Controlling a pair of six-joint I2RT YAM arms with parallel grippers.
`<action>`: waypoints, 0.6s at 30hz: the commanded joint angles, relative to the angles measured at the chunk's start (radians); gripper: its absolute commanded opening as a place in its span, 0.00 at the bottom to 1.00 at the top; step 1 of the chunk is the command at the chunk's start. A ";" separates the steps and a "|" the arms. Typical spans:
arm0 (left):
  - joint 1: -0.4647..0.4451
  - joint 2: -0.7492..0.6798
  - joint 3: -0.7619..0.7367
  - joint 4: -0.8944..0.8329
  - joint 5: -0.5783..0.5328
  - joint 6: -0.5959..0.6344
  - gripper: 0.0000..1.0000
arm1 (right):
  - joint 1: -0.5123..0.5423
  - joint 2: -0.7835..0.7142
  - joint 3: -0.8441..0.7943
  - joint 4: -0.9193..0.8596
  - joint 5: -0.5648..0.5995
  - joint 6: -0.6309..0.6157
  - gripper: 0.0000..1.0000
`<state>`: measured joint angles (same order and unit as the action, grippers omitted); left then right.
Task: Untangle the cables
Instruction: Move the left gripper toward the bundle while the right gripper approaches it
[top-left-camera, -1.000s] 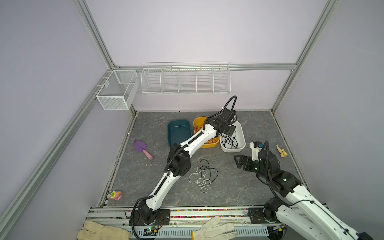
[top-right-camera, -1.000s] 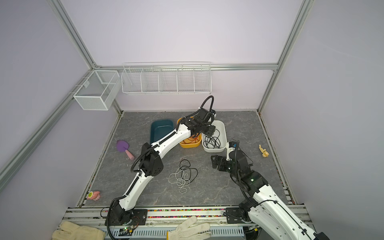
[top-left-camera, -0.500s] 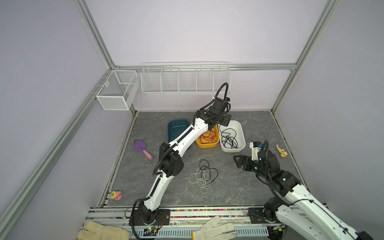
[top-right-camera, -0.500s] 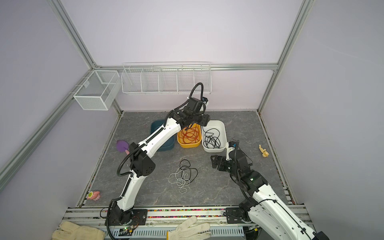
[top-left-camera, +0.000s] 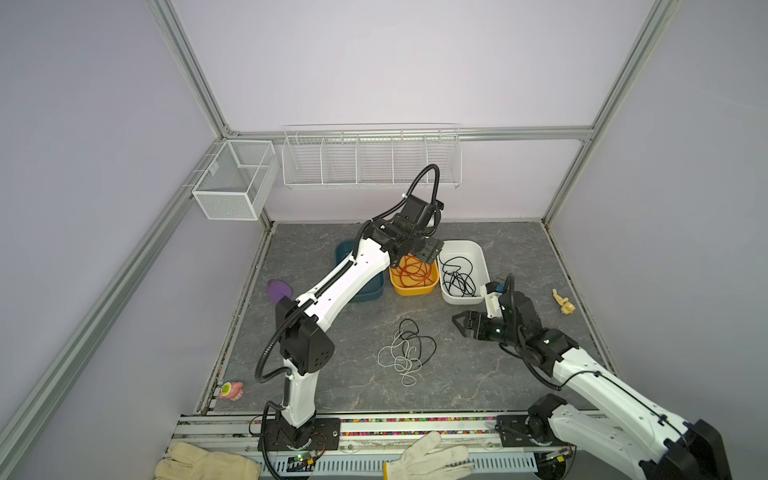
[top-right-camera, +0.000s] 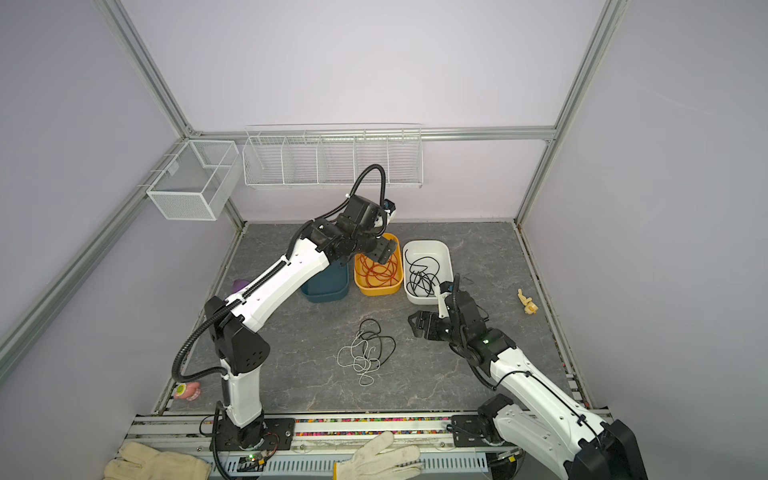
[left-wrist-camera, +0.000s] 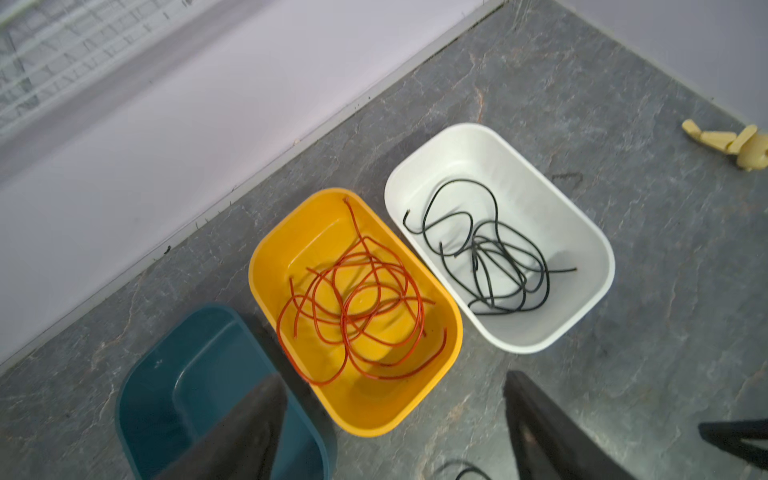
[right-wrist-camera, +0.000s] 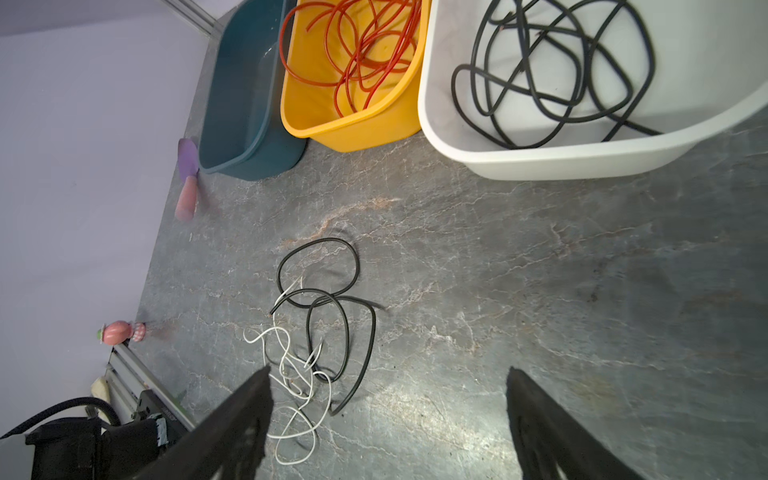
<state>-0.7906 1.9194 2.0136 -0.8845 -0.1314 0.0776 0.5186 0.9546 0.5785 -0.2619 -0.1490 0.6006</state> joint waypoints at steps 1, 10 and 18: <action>-0.027 -0.117 -0.151 -0.053 -0.024 0.023 0.91 | 0.004 0.021 0.023 0.047 -0.043 -0.014 0.89; -0.155 -0.365 -0.563 -0.054 -0.150 0.023 1.00 | 0.030 0.130 0.059 0.036 -0.052 -0.027 0.88; -0.182 -0.529 -0.833 -0.057 -0.190 -0.040 0.99 | 0.149 0.158 0.084 -0.028 -0.034 -0.044 0.89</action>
<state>-0.9653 1.4376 1.2304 -0.9184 -0.2844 0.0650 0.6254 1.1027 0.6380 -0.2577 -0.1799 0.5751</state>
